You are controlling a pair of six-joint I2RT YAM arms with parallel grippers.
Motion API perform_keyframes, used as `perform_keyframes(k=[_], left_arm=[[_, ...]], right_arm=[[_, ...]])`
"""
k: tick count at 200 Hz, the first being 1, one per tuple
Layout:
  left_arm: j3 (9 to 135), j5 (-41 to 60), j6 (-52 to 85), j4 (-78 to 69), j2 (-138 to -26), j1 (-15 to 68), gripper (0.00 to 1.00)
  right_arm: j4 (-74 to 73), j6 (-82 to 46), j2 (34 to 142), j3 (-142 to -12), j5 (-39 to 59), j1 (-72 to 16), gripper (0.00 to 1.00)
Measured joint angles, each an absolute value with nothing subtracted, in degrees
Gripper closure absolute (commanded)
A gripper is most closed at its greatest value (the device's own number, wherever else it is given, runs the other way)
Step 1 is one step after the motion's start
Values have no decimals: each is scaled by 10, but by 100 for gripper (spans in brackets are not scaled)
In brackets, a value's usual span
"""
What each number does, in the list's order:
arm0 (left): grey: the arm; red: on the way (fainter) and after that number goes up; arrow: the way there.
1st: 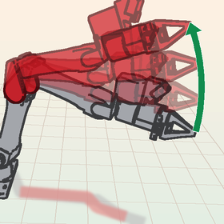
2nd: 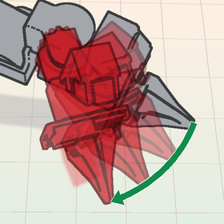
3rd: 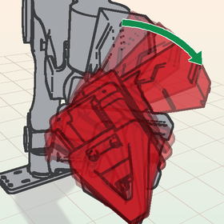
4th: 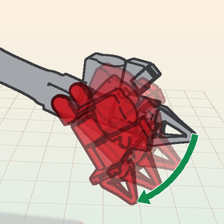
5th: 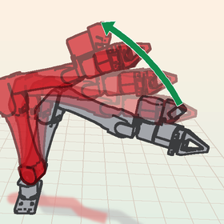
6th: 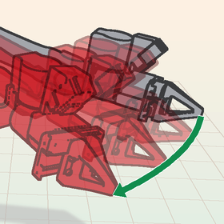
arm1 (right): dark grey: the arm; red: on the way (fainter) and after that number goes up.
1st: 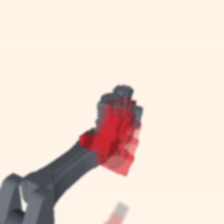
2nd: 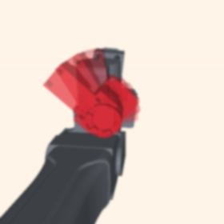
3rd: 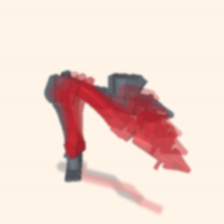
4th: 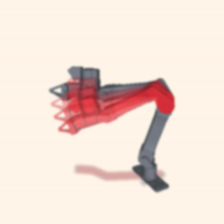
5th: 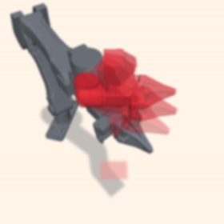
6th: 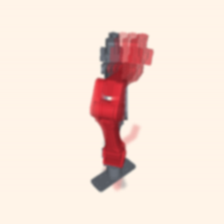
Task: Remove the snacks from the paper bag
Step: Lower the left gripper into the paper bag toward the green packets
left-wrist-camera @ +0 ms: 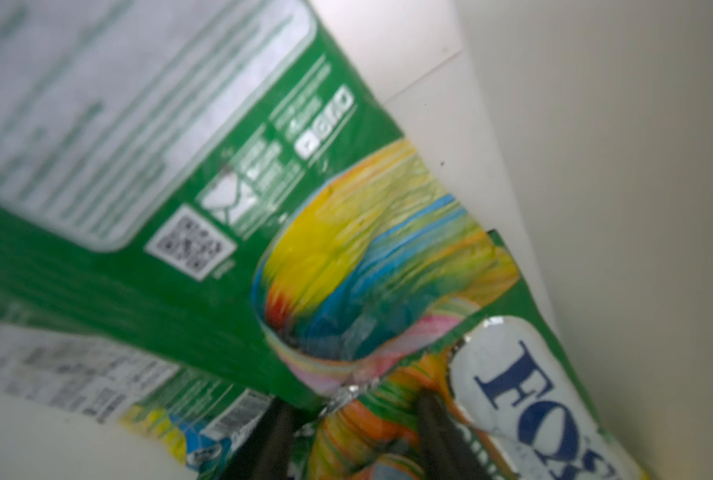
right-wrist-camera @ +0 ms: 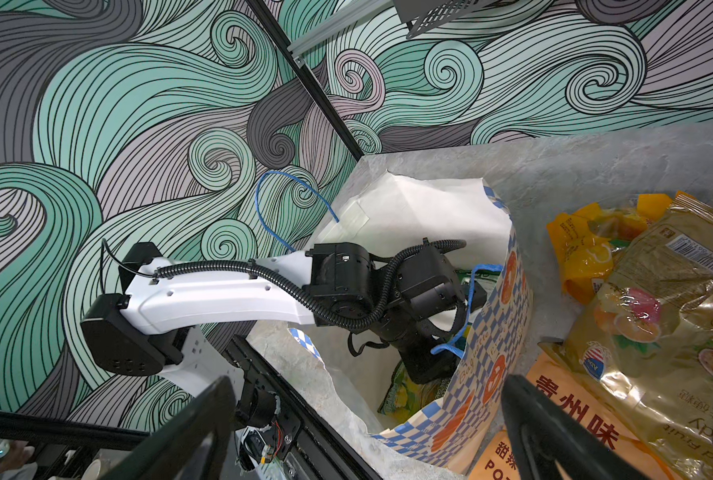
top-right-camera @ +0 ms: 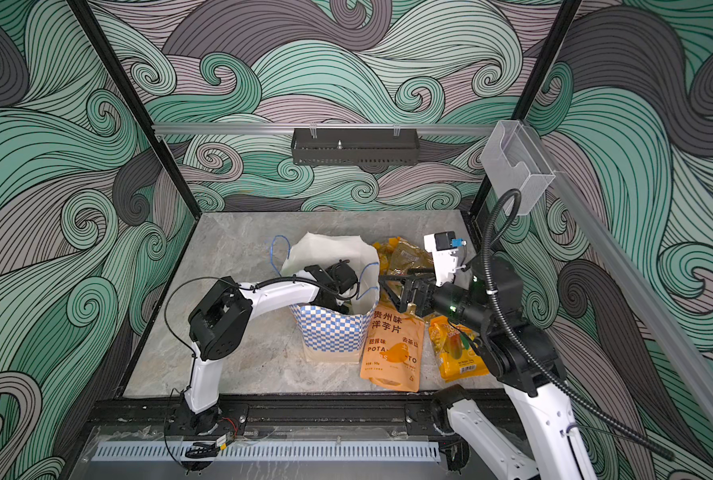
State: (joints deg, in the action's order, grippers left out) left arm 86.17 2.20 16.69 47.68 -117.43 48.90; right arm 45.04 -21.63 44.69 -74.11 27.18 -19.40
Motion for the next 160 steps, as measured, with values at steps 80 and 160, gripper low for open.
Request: perform_keyframes(k=[80,160], left_arm=[[884,-4,168,518,-1169,489,100],[948,-51,168,549,-1098,489,100]], right_arm=[[450,-216,446,-741,270,-194,0],[450,-216,446,-741,270,-194,0]])
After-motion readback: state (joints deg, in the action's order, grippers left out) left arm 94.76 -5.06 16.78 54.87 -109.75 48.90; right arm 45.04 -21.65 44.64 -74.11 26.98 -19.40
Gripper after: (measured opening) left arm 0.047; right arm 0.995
